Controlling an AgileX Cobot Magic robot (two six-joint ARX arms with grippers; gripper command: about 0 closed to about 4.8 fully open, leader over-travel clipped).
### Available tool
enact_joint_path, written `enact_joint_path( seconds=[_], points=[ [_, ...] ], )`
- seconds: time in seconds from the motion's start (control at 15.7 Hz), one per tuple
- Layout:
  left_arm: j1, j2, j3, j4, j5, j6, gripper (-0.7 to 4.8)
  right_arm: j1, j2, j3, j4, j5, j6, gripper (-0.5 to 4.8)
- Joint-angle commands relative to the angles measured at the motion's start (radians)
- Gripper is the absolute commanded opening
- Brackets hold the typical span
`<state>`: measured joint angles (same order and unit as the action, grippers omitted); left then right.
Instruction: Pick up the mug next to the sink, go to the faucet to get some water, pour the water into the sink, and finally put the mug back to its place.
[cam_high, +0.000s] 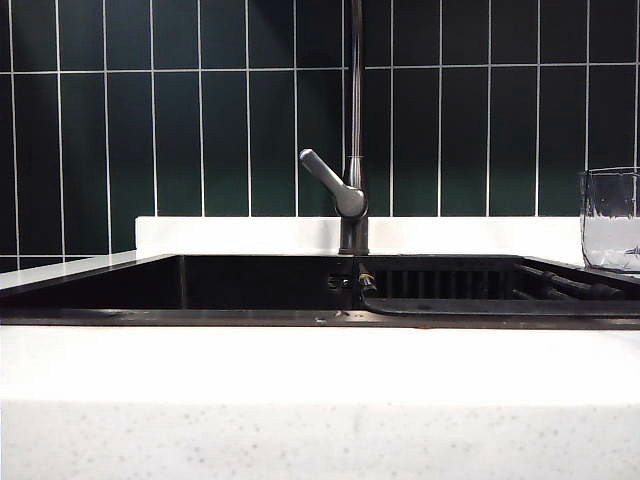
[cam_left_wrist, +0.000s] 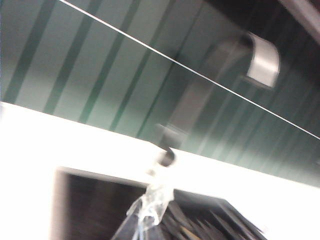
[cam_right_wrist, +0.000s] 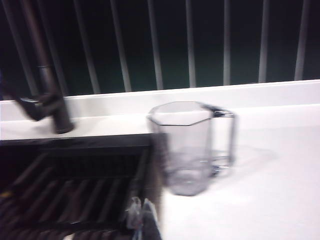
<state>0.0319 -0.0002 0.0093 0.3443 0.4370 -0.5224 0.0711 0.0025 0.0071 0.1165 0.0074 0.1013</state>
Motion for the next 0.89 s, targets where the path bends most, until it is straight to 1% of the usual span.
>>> enact_joint_path(
  seconds=[0.06,0.13,0.19,0.25,0.38,0.44,0.57,0.64,0.7,0.76,0.83,0.89],
  points=[
    [0.000,0.002,0.043,0.009,0.164,-0.059,-0.02,0.001,0.000,-0.003,0.040,-0.071,0.012,-0.08],
    [0.000,0.006,0.058,0.008,0.178,-0.057,-0.01,0.001,0.000,-0.002,0.053,-0.072,0.012,-0.08],
    [0.000,0.019,0.071,0.009,0.199,-0.058,0.13,0.001,0.000,-0.002,0.070,-0.071,0.012,-0.07],
    [0.000,0.051,0.092,0.010,0.242,-0.058,0.52,0.001,0.000,0.006,0.075,-0.070,0.011,-0.07],
    [-0.009,0.114,0.142,0.019,0.314,-0.045,0.62,0.001,0.000,0.031,0.072,-0.070,0.011,-0.07],
    [-0.031,0.180,0.207,0.025,0.335,0.021,0.63,0.001,0.001,0.077,0.054,-0.069,-0.002,-0.08],
    [-0.077,0.340,0.304,0.024,0.335,0.131,0.64,0.000,0.044,0.172,-0.049,-0.055,-0.050,-0.08],
    [-0.097,0.424,0.334,0.029,0.338,0.173,0.86,0.000,0.091,0.209,-0.076,-0.055,-0.073,-0.08],
    [-0.132,0.594,0.368,0.102,0.338,0.209,1.38,0.000,0.170,0.240,-0.058,-0.051,-0.109,-0.08],
    [-0.138,0.699,0.385,0.181,0.338,0.208,1.64,-0.002,0.221,0.252,-0.023,-0.032,-0.127,0.01],
    [-0.138,0.834,0.412,0.278,0.338,0.208,1.89,-0.003,0.282,0.259,0.035,0.014,-0.149,0.44],
    [-0.138,0.956,0.447,0.344,0.338,0.205,1.93,-0.008,0.330,0.259,0.100,0.057,-0.162,1.19]
  ],
)
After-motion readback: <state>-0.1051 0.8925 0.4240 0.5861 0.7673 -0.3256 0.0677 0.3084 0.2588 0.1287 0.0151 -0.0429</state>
